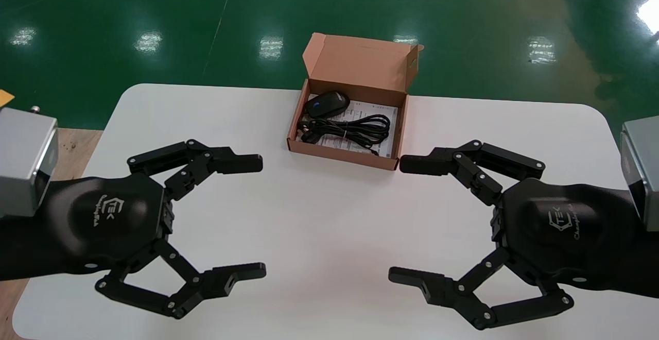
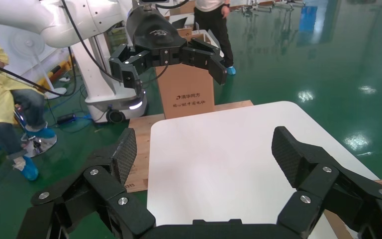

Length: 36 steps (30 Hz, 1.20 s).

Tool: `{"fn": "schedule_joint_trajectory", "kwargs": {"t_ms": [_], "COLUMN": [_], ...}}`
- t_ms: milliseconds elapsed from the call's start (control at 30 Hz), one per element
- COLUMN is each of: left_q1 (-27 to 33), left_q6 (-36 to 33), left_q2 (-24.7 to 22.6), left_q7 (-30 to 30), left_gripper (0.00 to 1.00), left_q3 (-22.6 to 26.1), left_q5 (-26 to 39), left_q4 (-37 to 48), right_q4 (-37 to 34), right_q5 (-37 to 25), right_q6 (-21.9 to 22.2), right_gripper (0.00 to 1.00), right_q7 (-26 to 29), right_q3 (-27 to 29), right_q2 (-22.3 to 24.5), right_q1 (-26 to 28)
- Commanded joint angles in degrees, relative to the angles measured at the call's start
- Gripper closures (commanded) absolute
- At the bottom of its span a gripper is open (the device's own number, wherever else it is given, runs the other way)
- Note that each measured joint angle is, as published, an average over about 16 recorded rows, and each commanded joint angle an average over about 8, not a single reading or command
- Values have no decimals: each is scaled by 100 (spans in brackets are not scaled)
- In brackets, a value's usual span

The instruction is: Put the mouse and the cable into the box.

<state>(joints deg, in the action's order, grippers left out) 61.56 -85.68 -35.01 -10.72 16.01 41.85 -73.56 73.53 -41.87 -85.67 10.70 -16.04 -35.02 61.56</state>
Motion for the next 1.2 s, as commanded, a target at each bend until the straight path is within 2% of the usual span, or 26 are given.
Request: {"fn": "schedule_joint_trajectory", "kwargs": {"t_ms": [33, 1200], "left_q1": [1, 3], "left_q6": [1, 6], "left_q2": [-1, -4], "left_q7": [0, 0], "left_gripper": [0, 0], "left_q3": [1, 5], "left_q5": [1, 3], "left_q4": [1, 5], "right_q4": [-1, -7], "right_q5": [-1, -4], "right_q6": [1, 7], "right_gripper": [0, 0], "right_q7": [-1, -4], "right_q3": [0, -1], "right_q2": [0, -1], "right_q1": [1, 5]}}
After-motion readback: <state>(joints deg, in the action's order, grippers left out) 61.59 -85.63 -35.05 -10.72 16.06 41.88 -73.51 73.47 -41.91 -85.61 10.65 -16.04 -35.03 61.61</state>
